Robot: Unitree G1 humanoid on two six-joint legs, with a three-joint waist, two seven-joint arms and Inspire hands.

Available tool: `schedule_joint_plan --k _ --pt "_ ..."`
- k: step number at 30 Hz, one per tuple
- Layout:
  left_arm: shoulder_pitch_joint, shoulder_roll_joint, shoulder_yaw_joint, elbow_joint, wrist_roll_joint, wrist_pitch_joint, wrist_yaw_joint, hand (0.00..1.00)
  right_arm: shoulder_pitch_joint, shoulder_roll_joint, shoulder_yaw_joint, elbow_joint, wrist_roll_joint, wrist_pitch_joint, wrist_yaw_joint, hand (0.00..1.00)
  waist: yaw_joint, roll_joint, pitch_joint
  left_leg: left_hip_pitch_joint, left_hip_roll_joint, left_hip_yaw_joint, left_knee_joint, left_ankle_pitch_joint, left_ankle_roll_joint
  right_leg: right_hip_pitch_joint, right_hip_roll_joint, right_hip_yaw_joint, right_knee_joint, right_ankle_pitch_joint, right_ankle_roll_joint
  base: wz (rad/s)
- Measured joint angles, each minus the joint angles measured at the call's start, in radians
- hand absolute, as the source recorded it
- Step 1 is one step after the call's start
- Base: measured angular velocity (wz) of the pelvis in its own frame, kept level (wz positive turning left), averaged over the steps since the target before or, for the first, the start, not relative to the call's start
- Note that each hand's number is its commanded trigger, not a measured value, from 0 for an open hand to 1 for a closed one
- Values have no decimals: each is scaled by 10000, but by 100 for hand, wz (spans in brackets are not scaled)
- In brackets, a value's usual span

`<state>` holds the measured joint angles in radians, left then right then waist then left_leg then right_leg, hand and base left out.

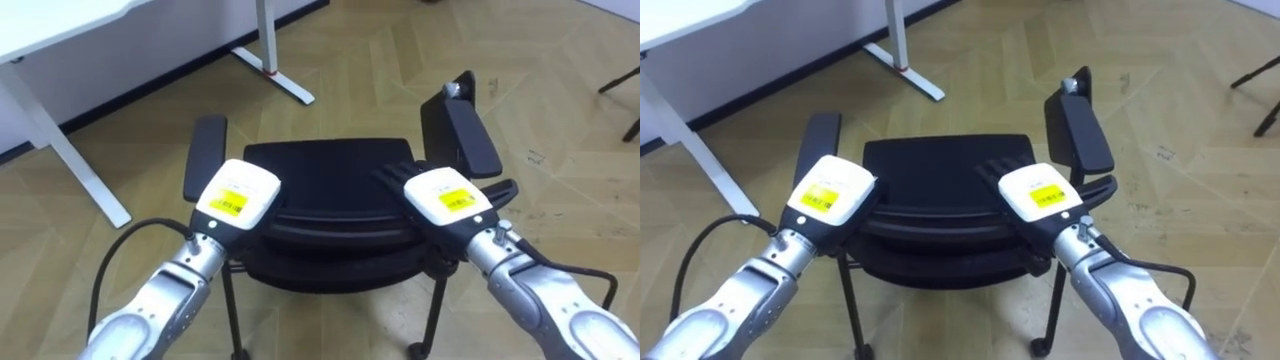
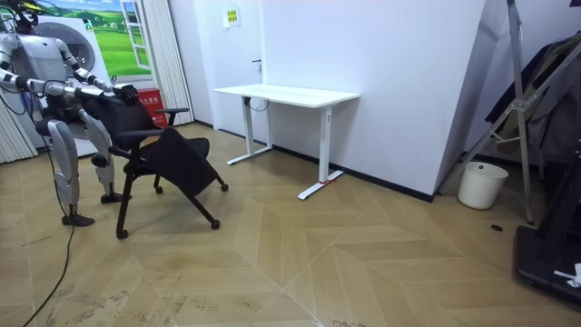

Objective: Push chair

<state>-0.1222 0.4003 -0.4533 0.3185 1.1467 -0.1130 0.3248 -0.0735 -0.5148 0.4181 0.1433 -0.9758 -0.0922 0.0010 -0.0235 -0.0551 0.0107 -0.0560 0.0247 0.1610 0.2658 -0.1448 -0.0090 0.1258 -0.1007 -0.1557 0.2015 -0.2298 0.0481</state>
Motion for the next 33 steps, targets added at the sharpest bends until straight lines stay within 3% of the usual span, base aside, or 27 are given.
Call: schedule_joint_plan --k 7,14,20,28,33 --pt "3 -5 -360 -66 -108 33 -20 100 100 91 -36 363 73 144 -480 100 56 103 -42 -21 -19 -170 33 -2 4 16 2 -200 -3 0 0 7" --pt "26 54 -375 -55 -270 -52 20 100 188 49 22 703 -172 -186 -1423 100 45 190 -38 -33 -14 -254 60 -1 2 49 23 -270 -11 0 0 2" --pt "26 57 -378 -52 -270 -46 22 100 185 48 29 758 -227 -222 -1542 100 49 189 -38 -33 -14 -256 60 -1 2 49 22 -270 -13 0 0 0" --pt "98 116 -378 -52 -251 -32 140 100 206 49 27 763 -337 -312 -1535 100 4 101 -57 16 -32 -302 23 2 -3 178 28 -317 -163 0 -1 1" --pt "117 135 -378 -25 -174 -29 159 100 204 131 32 887 -327 -382 -1464 100 53 -59 -26 169 -31 -285 1 2 -4 322 33 -201 -175 -1 0 -1"
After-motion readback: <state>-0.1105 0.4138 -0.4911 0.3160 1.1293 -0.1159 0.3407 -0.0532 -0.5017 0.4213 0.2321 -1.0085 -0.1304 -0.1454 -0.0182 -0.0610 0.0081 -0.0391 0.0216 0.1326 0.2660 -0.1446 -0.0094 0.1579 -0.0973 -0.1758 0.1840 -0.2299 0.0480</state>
